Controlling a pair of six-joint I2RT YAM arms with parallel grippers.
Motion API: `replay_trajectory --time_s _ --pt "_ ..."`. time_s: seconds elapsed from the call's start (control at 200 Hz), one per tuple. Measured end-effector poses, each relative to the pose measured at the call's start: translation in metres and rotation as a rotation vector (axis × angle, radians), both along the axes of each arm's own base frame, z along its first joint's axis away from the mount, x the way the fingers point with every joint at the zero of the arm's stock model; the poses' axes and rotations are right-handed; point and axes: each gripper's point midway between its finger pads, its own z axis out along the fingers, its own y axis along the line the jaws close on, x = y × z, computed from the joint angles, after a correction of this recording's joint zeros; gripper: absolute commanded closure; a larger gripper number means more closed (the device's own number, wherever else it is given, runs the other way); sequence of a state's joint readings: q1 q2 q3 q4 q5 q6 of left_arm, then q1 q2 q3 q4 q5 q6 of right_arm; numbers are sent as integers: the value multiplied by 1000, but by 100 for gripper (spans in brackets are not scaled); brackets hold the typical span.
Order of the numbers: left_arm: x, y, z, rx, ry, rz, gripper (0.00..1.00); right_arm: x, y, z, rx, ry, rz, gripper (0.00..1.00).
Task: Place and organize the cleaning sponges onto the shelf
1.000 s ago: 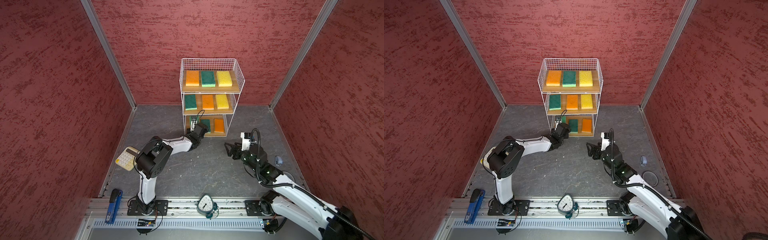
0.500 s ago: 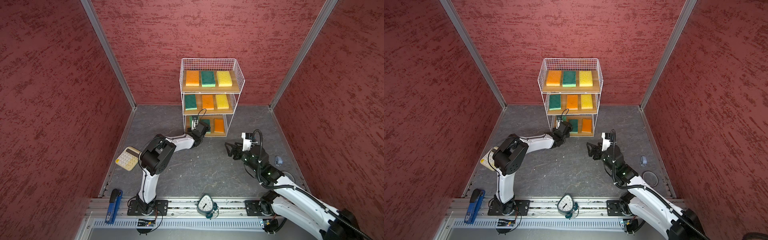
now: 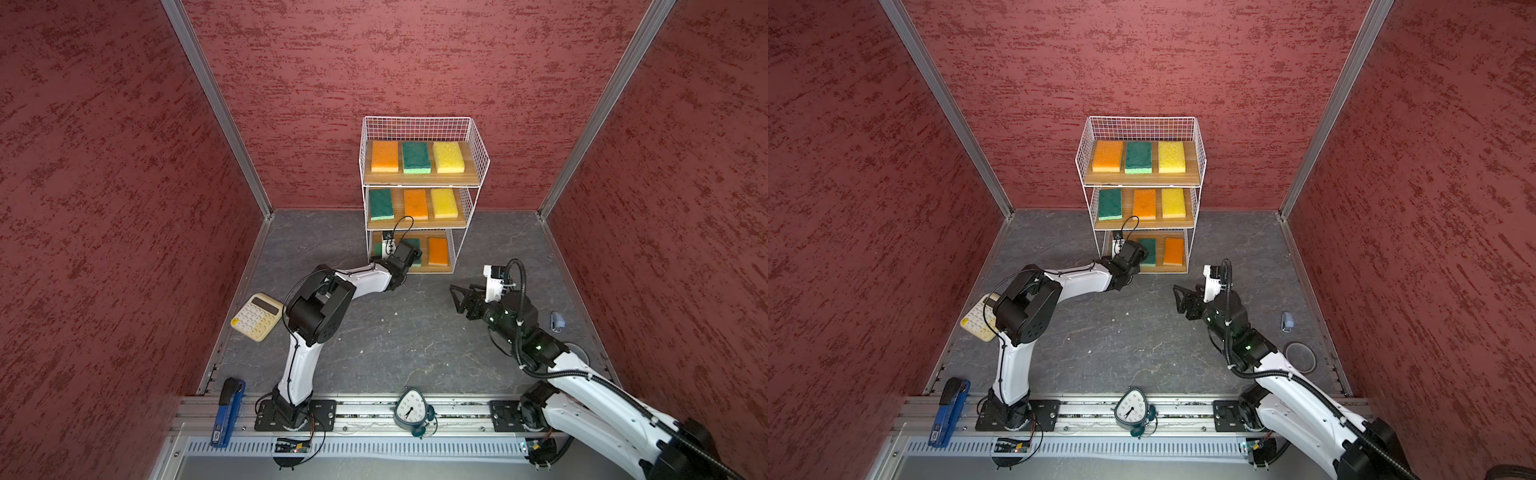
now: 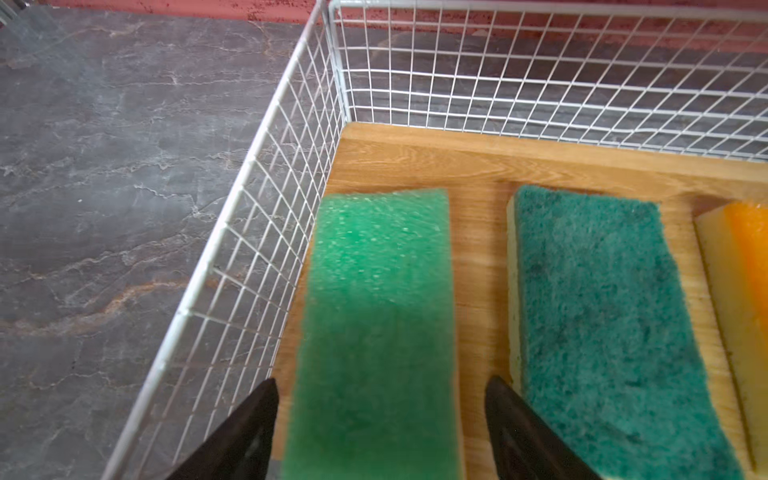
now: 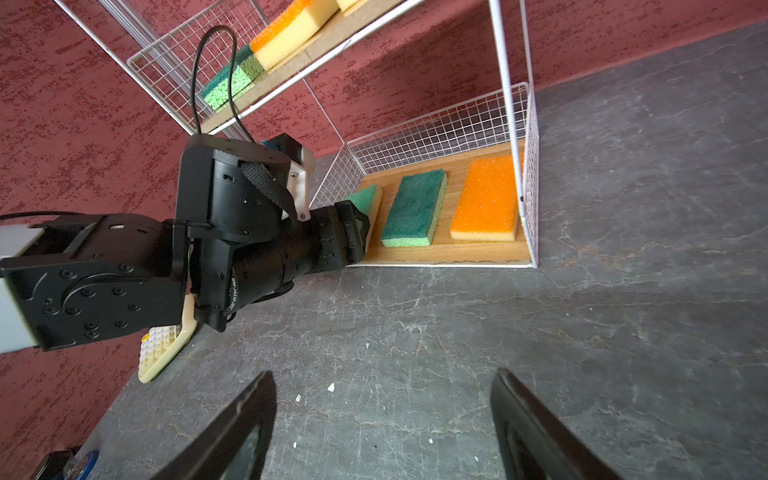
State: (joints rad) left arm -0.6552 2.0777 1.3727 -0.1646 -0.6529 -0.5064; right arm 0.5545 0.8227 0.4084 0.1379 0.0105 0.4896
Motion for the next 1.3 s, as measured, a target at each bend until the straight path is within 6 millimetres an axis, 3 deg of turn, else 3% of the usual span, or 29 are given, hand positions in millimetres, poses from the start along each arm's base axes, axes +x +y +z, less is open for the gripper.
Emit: replay_trajectory --time_s 0.215,0.361,0.481,0.626,0.797,0.902,1.092,1.298 --pt "-3 -1 -1 -2 1 -1 17 0 0 0 0 0 0 18" --pt "-23 2 -6 9 15 -21 19 0 0 1 2 -4 0 18" --pt "-37 2 2 -14 12 -33 28 -1 0 5 9 -14 2 18" --pt "-44 -4 14 -84 -11 -48 48 -3 0 9 18 -23 8 18" --pt "-53 -7 -1 -168 16 -46 68 -4 1 10 27 -25 17 18" --pt "-55 -13 -6 -231 26 -48 87 -5 2 11 33 -26 22 18" --pt "-51 -20 -7 -350 17 -43 94 -7 1 14 42 -36 23 18" --pt "-49 -7 -19 -435 36 13 95 -7 1 10 38 -27 24 18"
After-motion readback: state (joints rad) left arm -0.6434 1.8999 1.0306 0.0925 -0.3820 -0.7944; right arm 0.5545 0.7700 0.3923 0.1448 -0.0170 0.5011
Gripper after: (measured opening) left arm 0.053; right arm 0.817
